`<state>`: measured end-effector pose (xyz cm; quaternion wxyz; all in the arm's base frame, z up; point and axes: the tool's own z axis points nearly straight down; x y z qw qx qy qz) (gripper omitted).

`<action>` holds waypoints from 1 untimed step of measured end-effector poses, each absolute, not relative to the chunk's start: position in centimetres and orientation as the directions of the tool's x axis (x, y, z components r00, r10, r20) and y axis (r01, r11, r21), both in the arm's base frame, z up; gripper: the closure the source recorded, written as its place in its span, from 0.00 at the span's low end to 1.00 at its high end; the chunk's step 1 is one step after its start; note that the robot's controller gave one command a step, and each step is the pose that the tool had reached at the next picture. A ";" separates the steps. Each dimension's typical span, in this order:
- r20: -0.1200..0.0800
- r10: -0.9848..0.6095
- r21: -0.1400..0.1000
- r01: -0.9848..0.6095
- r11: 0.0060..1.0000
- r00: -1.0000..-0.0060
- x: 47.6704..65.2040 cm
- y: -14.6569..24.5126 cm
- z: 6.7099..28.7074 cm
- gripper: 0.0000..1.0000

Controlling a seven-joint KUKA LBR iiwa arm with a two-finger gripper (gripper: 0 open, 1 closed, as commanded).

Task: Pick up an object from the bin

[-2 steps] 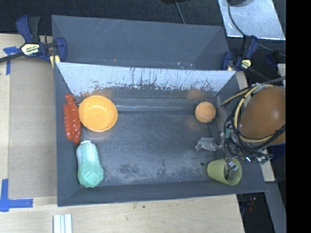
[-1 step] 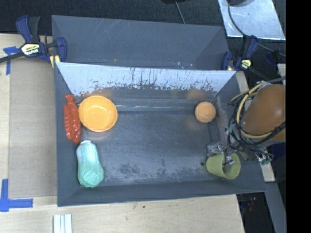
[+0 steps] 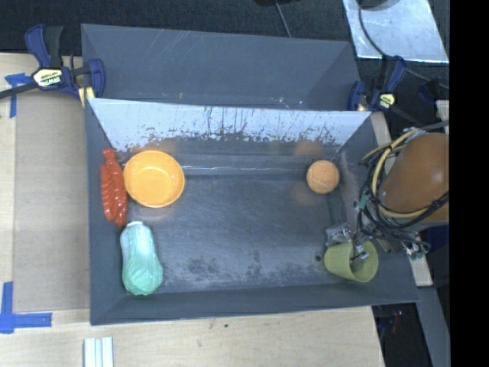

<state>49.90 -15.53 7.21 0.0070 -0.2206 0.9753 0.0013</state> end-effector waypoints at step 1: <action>-0.017 -0.431 -0.001 -0.431 0.903 -0.902 49.9 -15.5 7.4 1.00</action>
Offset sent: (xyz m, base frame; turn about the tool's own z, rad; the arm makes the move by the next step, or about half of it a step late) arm 0.0000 0.0003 0.0408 -0.0002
